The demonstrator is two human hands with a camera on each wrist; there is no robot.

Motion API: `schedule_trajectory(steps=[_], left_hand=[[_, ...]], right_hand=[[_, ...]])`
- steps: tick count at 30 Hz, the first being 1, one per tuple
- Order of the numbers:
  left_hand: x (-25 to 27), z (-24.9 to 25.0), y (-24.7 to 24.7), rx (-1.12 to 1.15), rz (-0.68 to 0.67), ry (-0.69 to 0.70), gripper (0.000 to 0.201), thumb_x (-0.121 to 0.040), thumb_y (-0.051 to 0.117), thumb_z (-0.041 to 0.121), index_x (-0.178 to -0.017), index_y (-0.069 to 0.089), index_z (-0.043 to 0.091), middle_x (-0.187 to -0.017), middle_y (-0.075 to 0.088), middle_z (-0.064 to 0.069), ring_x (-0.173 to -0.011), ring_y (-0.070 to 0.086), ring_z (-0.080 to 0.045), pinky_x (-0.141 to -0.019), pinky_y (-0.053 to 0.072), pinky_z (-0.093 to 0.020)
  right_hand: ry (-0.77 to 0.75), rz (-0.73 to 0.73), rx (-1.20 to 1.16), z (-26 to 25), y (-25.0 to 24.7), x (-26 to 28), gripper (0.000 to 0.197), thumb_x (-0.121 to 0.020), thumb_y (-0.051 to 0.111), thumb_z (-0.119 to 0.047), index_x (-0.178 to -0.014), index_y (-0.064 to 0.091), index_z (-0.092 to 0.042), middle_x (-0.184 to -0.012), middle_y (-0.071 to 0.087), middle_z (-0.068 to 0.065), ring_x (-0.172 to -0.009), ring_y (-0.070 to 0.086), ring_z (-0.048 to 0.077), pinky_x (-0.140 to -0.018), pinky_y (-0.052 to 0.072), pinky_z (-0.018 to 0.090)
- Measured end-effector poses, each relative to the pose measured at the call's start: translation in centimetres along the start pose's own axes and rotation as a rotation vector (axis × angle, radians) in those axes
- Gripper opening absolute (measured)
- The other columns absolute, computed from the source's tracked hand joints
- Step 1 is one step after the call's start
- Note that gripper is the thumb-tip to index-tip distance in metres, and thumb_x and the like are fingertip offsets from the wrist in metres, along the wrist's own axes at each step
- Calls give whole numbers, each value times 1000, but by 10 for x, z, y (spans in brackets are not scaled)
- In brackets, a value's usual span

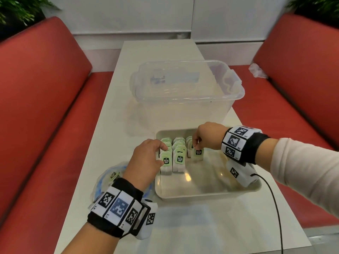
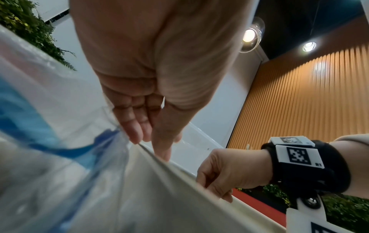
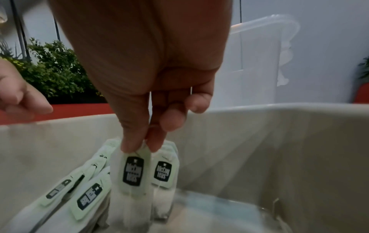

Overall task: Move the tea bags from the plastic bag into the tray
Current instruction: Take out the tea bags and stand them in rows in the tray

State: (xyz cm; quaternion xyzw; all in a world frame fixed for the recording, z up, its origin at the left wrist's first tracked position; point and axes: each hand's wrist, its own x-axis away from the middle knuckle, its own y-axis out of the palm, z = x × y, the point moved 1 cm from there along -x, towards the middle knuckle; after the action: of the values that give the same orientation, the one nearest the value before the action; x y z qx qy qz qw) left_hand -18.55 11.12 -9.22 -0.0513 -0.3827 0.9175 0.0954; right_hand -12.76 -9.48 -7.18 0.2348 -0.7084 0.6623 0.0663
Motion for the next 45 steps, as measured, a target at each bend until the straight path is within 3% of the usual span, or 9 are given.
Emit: schedule_trajectory(steps=[7,11,17,21,24,31,39,42,45], left_hand=[[-3,-4,2,-1,-8,-12,39,-73,69,-6,-98,62,23,-101,53,10,-91,48,-3,-78,37,-9],[-3,-6,2,-2,-7,-11,39,-73,69,-5,-98,63,23,-100,54,8,-89,49,-3,-70,36,-2],[-3,-5,1,7,-5,-26,38,-73,69,-4,-99,63,23,-101,55,8,-91,50,-4,-80,39,-12],[-3,-7,1,8,-7,-27,38,-74,69,-4,-99,63,24,-101,56,7,-92,51,-5,-81,41,-15],[-3,-7,1,3,-9,-21,37,-73,69,-4,-98,63,24,-101,56,6,-92,51,-5,-79,41,-14],[-1,-7,-2,29,-23,-26,35,-75,67,-3,-97,63,24,-104,59,6,-93,53,-4,-83,44,-16],[15,-20,-71,90,148,-25,21,-77,70,6,-80,63,26,-83,68,13,-73,63,3,-68,42,-1],[30,-29,-81,-26,-102,-96,24,-76,69,5,-71,66,28,-71,69,10,-63,62,2,-60,46,-6],[40,-41,-60,-291,-342,-72,28,-81,59,2,-90,73,24,-90,72,10,-73,62,7,-69,44,-3]], right_hand=[[50,-15,118,-6,3,-17,10,-85,63,-23,-92,70,-23,-77,57,-7,-76,53,16,-65,41,26],[66,45,155,-8,6,-20,17,-85,56,-25,-93,70,-21,-93,68,2,-82,61,23,-65,45,28],[20,142,127,-3,-1,-7,2,-85,55,-23,-85,57,-24,-89,62,0,-78,53,20,-65,39,28],[-94,-100,170,-6,5,0,12,-85,62,-26,-94,68,-23,-87,62,-6,-77,53,13,-64,39,21],[-137,-307,256,-10,17,-4,28,-87,61,-21,-114,65,-25,-108,64,-4,-94,56,14,-79,39,21],[-168,-457,326,-19,27,-18,46,-91,57,-11,-135,50,-16,-136,53,0,-123,49,20,-100,36,25],[-135,-142,156,-28,6,1,30,-87,61,-27,-117,62,-25,-103,62,-4,-94,56,15,-84,44,26],[-143,22,21,-43,-7,20,26,-87,60,-35,-112,64,-27,-103,64,-6,-90,55,13,-85,47,29],[-159,127,-135,-64,-11,40,20,-87,61,-37,-105,66,-29,-97,67,-8,-85,58,11,-80,48,28]])
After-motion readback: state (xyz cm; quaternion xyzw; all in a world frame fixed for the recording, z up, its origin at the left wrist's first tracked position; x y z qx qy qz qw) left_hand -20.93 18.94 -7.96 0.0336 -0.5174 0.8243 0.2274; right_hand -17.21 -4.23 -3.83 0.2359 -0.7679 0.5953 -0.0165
